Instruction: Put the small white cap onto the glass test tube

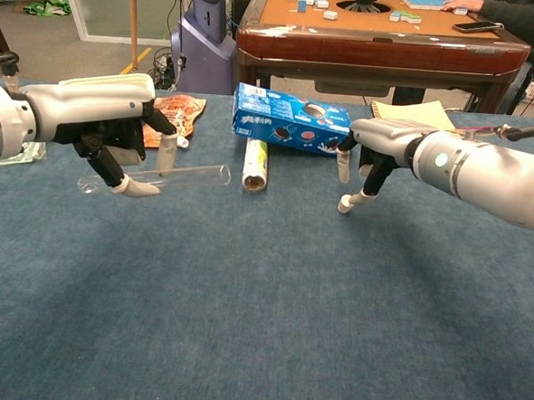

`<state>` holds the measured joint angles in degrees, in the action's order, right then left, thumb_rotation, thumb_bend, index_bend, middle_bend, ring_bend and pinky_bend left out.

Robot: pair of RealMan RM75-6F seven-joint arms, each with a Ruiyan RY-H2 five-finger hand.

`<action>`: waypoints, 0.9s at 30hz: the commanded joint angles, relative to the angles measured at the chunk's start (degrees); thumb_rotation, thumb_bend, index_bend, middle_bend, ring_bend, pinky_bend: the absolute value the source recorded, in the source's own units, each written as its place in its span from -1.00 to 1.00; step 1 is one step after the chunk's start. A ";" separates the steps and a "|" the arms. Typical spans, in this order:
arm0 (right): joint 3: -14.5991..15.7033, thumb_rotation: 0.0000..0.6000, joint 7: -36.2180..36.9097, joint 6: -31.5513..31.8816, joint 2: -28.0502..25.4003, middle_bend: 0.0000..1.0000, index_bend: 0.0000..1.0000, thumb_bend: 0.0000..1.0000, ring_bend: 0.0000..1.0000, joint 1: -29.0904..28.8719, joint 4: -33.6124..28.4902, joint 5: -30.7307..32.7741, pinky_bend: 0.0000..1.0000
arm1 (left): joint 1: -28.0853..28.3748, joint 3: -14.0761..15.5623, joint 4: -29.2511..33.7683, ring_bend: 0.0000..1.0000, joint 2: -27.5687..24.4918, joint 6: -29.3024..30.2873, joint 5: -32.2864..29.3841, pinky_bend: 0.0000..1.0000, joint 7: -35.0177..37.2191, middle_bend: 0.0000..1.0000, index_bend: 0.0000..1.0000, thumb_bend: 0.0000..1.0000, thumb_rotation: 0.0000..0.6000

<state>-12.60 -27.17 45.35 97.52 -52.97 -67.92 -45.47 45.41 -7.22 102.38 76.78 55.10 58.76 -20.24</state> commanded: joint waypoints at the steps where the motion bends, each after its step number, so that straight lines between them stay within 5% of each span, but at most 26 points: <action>1: 0.20 1.00 0.15 0.68 -1.10 0.94 0.05 -0.59 1.00 0.57 -1.49 -0.11 1.00 | 0.07 -0.04 -0.13 1.00 0.09 -0.13 -0.06 1.00 0.08 1.00 0.22 -0.49 1.00; 27: 0.81 1.00 -1.73 -1.21 1.95 0.94 0.05 -0.59 1.00 -1.48 2.59 2.21 1.00 | 0.66 0.17 -1.16 1.00 1.03 -0.97 -0.66 1.00 -0.08 1.00 0.22 -0.49 1.00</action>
<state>-11.80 -28.85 44.16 99.42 -54.40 -65.37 -43.31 46.08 -7.05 101.21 77.82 54.13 58.09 -20.32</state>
